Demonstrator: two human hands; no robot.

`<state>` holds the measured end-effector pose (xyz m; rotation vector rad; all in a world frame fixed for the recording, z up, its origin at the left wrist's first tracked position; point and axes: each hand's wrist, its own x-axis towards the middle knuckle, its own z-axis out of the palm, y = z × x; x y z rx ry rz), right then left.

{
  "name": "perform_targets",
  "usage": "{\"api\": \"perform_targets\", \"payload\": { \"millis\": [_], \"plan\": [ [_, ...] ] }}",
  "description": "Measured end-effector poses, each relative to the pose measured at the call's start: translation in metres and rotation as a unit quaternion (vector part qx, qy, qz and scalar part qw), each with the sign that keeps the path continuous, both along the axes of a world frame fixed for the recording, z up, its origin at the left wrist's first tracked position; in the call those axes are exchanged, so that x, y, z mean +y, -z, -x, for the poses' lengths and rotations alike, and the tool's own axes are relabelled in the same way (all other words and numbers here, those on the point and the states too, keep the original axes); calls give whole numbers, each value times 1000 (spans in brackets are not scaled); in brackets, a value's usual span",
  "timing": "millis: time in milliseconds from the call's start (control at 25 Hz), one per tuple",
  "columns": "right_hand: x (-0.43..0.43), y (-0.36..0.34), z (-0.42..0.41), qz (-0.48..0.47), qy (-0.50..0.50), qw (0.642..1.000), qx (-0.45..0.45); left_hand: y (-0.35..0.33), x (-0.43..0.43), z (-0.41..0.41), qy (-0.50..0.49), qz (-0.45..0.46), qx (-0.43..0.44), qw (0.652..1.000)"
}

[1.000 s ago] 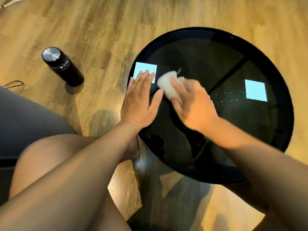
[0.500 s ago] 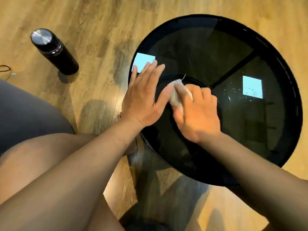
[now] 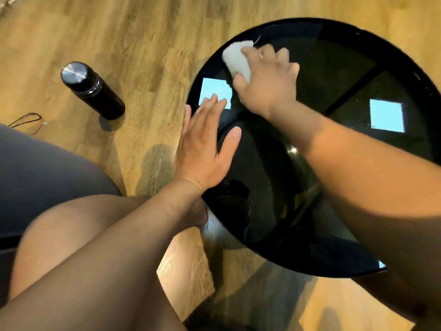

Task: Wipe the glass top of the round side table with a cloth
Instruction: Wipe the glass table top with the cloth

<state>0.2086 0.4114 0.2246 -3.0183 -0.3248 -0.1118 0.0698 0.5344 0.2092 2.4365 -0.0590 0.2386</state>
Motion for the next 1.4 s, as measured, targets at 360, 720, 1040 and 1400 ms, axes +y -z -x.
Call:
{"api": "perform_targets", "payload": {
  "millis": [360,720,1040,1400],
  "plan": [
    [-97,-10,273,-42,-66,995,67,1,1,3,10,31,-15,999],
    [34,18,43,-15,-40,996,-81,5,3,3,32,61,-52,996],
    [44,6,14,-68,-29,997,-38,-1,0,1,-35,91,-47,994],
    [-115,-26,251,-73,-223,960,152,-3,1,7,16,47,-16,999]
  ]
}}
